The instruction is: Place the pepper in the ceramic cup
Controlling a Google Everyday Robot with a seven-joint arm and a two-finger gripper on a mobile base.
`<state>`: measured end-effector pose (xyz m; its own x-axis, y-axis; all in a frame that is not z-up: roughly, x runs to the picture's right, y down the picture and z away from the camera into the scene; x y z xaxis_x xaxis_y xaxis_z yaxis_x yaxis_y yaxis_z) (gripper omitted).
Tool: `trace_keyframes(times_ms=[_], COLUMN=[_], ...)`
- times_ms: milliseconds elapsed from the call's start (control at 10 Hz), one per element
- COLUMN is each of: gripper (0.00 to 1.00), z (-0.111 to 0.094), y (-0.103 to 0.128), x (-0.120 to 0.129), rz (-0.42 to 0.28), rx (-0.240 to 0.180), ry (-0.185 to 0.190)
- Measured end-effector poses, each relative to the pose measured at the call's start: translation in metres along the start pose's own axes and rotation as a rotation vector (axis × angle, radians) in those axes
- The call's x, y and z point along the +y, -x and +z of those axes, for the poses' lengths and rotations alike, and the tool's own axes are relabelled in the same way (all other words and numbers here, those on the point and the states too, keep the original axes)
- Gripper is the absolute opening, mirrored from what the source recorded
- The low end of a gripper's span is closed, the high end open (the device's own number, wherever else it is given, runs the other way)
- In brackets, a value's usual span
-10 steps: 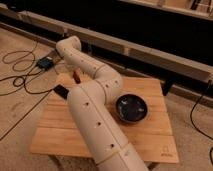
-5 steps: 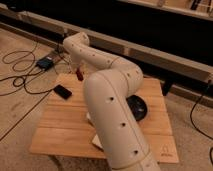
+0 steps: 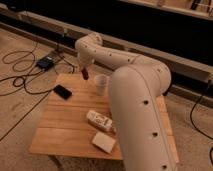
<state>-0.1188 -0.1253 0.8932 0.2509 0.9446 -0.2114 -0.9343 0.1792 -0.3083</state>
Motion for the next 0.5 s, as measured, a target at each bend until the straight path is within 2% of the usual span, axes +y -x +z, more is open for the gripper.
trace_keyframes(times_ms=[500], gripper=[0.0], z=[-0.009], y=[-0.001], x=[-0.04], rz=[0.064], rx=[-0.037], ry=[-0.048])
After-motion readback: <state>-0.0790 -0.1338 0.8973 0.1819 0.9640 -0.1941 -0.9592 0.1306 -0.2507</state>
